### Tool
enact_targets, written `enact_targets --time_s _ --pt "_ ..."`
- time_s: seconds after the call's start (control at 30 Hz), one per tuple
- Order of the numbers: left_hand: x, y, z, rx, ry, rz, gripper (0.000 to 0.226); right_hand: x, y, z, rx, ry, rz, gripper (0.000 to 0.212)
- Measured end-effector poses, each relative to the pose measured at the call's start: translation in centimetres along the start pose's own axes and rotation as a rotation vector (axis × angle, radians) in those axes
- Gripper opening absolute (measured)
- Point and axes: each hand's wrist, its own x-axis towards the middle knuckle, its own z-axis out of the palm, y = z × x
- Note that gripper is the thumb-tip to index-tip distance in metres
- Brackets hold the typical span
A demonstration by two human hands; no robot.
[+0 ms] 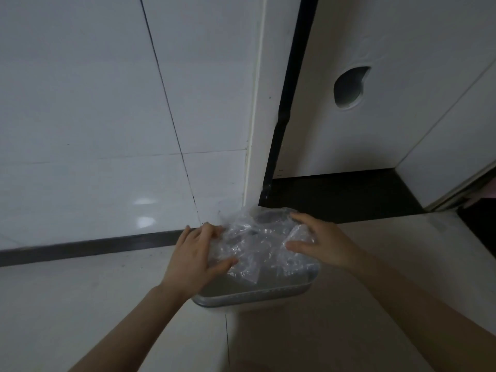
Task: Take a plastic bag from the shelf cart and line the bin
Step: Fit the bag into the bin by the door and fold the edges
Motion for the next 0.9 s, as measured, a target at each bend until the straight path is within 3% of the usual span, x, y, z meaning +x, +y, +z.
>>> enact_targets --time_s 0.17,0.27,0.33,0.47,0.57,0.63,0.77,0.9 --pt "-0.4 -0.8 -0.3 -0.037 -0.039 -0.017 0.076 0.2 -0.7 1.0 -0.296 0.137 -0.116 0.068" --pt "-0.5 -1.1 -0.4 -0.014 -0.087 -0.002 0.077 0.2 -1.2 1.9 -0.155 -0.031 -0.125 0.063" --pt "-0.4 -1.2 0.1 0.119 -0.179 0.053 0.075 0.5 -1.2 2.9 -0.139 -0.145 -0.083 0.058" --pt "0.4 -1.2 1.4 0.437 -0.422 0.058 0.071 2.0 -1.2 4.8 -0.145 -0.255 0.055 0.049" --pt "0.9 -0.8 1.8 0.452 -0.534 0.046 0.069 2.3 -0.7 5.6 -0.191 -0.316 0.099 0.046" --pt "0.8 -0.7 1.5 0.429 -0.479 0.054 0.063 2.1 -0.7 5.4 -0.192 -0.289 0.077 0.041" --pt "0.1 -1.5 0.1 0.260 -0.227 -0.003 0.050 1.1 -0.8 3.8 -0.081 -0.055 -0.061 0.025" --pt "-0.7 -2.3 -1.4 0.026 -0.095 -0.069 0.058 0.3 -1.0 2.6 0.074 0.078 -0.092 0.021"
